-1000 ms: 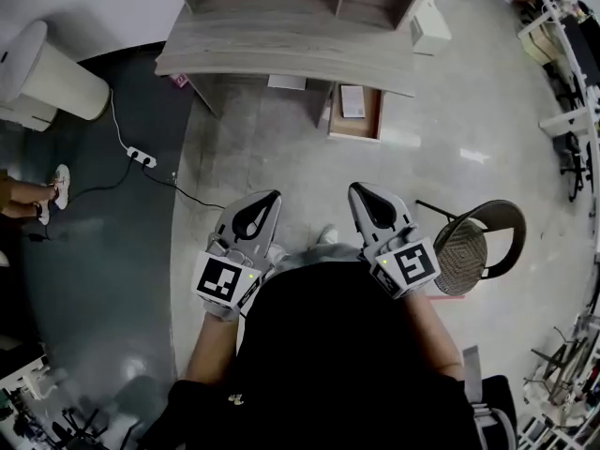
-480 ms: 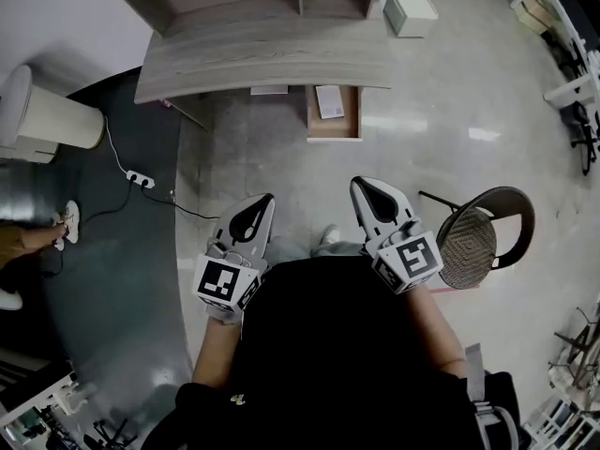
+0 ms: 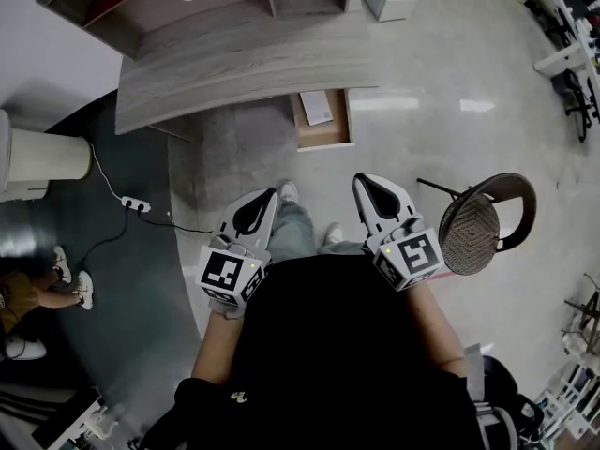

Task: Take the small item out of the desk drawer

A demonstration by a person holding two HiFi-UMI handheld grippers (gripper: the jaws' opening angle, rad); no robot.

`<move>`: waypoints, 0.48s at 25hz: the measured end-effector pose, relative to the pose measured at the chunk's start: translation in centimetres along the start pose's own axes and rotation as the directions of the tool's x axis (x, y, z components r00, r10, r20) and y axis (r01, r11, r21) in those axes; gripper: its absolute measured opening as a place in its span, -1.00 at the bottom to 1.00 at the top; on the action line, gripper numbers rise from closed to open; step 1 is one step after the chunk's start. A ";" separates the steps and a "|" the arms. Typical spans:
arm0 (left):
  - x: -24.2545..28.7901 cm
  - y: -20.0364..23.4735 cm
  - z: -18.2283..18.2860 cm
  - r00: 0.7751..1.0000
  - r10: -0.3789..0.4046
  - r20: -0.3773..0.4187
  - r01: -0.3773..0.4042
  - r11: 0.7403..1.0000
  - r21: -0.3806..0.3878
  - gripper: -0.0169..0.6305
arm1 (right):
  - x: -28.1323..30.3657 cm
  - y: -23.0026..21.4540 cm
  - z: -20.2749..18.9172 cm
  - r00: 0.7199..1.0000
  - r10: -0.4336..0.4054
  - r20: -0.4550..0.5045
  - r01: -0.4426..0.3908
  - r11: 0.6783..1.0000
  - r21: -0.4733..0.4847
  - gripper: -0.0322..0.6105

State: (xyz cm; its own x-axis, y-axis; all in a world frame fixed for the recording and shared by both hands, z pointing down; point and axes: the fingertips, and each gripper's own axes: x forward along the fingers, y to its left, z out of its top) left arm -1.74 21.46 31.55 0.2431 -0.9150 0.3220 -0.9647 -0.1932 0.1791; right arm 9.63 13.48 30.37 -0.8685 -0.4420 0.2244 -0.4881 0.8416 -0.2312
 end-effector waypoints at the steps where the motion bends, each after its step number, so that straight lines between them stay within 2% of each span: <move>1: 0.8 1.0 0.2 1.000 -0.017 -0.005 0.017 1.000 -0.005 -0.92 | 0.9 -0.4 0.1 1.000 -0.019 -0.002 0.019 1.000 -0.003 -0.91; 7: 6.3 7.2 1.6 0.993 -0.109 -0.056 0.108 0.994 -0.022 -0.92 | 6.6 -2.5 2.3 0.991 -0.131 -0.009 0.131 0.991 0.013 -0.91; 12: 10.2 11.1 1.1 0.975 -0.190 -0.118 0.186 0.982 -0.040 -0.92 | 10.0 -3.8 2.6 0.972 -0.232 -0.032 0.233 0.972 0.023 -0.91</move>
State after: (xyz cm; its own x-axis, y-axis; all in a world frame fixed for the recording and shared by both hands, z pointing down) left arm -10.05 9.63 35.83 0.4317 -0.8135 0.3896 -0.8977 -0.3455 0.2733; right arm 2.53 5.07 30.98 -0.7281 -0.6155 0.3017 -0.6790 0.7079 -0.1945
